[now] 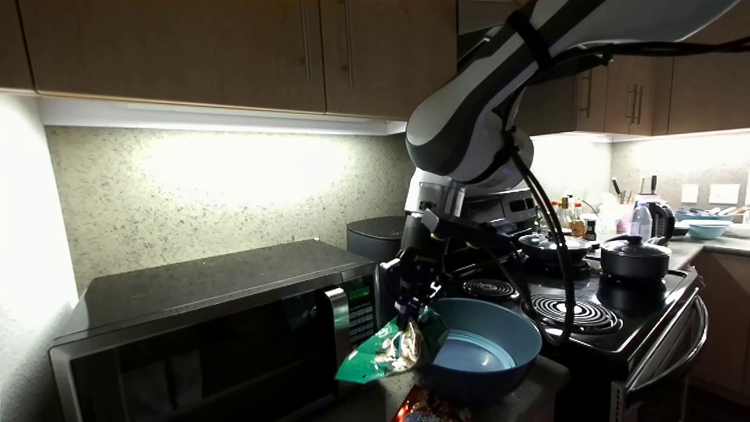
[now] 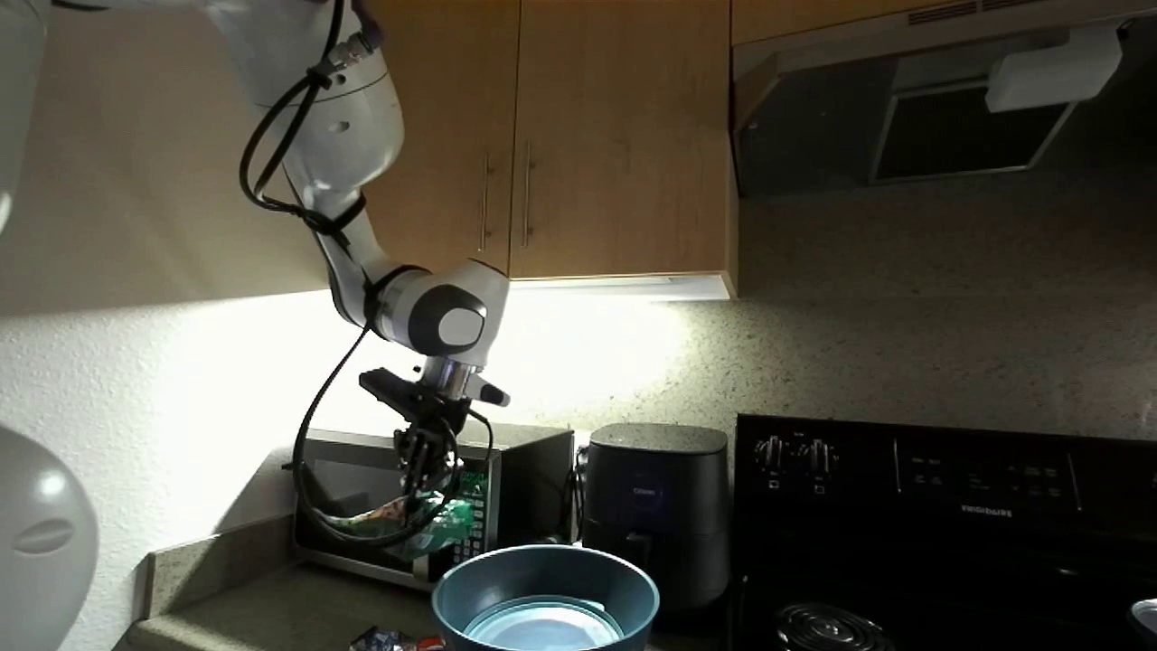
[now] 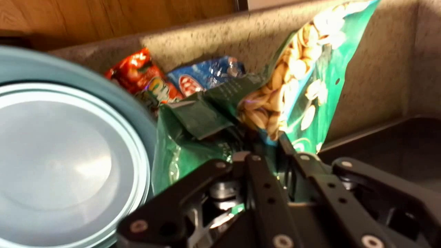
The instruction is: Remove the wrappers from the bowl
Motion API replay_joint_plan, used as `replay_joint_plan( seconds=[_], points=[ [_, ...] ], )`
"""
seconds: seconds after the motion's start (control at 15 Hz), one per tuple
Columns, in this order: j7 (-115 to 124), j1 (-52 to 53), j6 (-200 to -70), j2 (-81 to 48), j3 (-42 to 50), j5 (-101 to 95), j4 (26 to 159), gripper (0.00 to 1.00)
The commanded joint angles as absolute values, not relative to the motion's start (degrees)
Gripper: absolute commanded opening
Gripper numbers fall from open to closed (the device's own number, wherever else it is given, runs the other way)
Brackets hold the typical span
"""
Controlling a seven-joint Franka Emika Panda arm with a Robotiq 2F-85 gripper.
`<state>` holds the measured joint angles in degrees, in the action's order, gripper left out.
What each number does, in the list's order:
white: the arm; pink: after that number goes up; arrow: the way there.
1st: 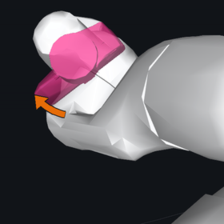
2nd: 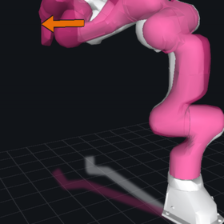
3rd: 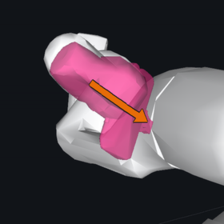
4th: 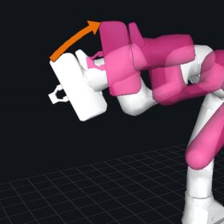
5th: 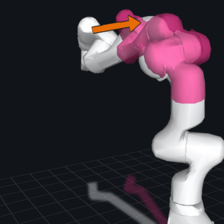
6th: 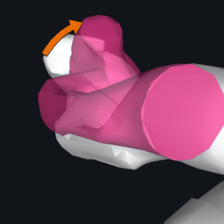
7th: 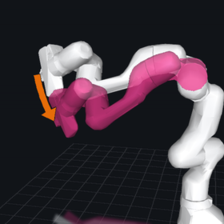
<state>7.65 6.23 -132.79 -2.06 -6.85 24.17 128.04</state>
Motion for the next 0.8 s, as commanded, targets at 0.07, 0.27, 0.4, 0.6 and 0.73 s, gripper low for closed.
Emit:
replay_joint_plan(
  seconds=[0.07,0.27,0.4,0.6,0.73],
  points=[
    [4.8,7.9,-122.0,-9.2,-8.5,23.7,121.2,0.03],
    [3.9,8.4,-122.1,-15.7,-8.7,21.1,116.7,0.03],
    [3.8,8.2,-122.2,-19.8,-8.5,20.1,113.8,0.03],
    [4.6,8.1,-122.2,-24.0,-8.2,18.8,110.2,0.38],
    [4.8,8.0,-122.5,-25.7,-8.1,18.5,108.4,0.45]
  ],
)
